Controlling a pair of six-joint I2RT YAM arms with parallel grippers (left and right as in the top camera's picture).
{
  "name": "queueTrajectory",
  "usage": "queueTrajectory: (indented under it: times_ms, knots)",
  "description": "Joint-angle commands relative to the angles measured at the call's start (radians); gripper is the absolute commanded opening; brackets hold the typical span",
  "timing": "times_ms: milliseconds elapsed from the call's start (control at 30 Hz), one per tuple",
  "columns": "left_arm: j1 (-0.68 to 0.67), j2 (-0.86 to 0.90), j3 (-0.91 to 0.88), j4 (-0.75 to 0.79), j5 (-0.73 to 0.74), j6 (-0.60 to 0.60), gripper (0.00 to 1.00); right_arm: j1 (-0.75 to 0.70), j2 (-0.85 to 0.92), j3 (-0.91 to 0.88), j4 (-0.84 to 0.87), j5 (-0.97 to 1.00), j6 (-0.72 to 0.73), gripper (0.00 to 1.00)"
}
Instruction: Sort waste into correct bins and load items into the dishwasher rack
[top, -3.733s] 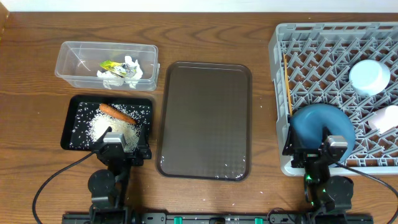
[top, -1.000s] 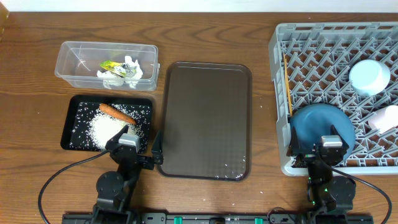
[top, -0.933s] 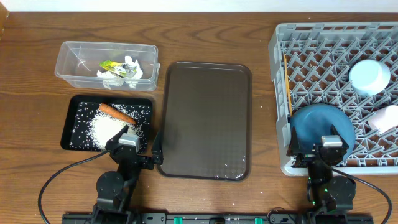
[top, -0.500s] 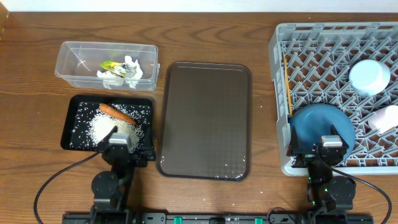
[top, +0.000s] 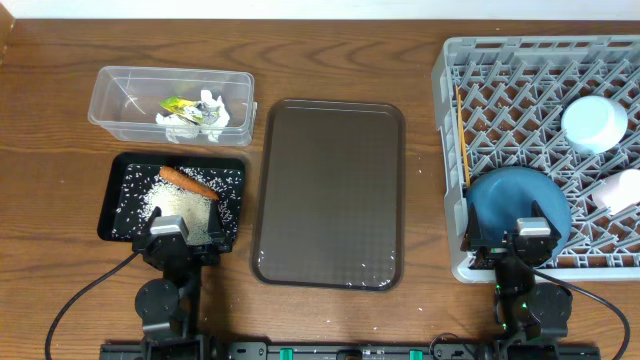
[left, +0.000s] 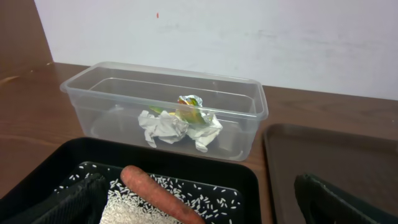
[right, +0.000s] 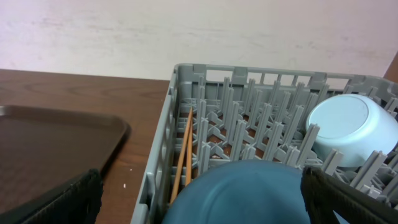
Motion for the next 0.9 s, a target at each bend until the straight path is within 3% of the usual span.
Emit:
queueTrajectory:
  times_ms: [0, 867]
  knots:
    - [0.005, -0.010, -0.012, -0.041, 0.013, 0.006, 0.98, -0.008, -0.008, -0.003, -0.003, -0.007, 0.003, 0.99]
    - [0.032, -0.007, -0.012, -0.041, 0.013, 0.006, 0.98, -0.008, -0.008, -0.003, -0.004, -0.007, 0.003, 0.99]
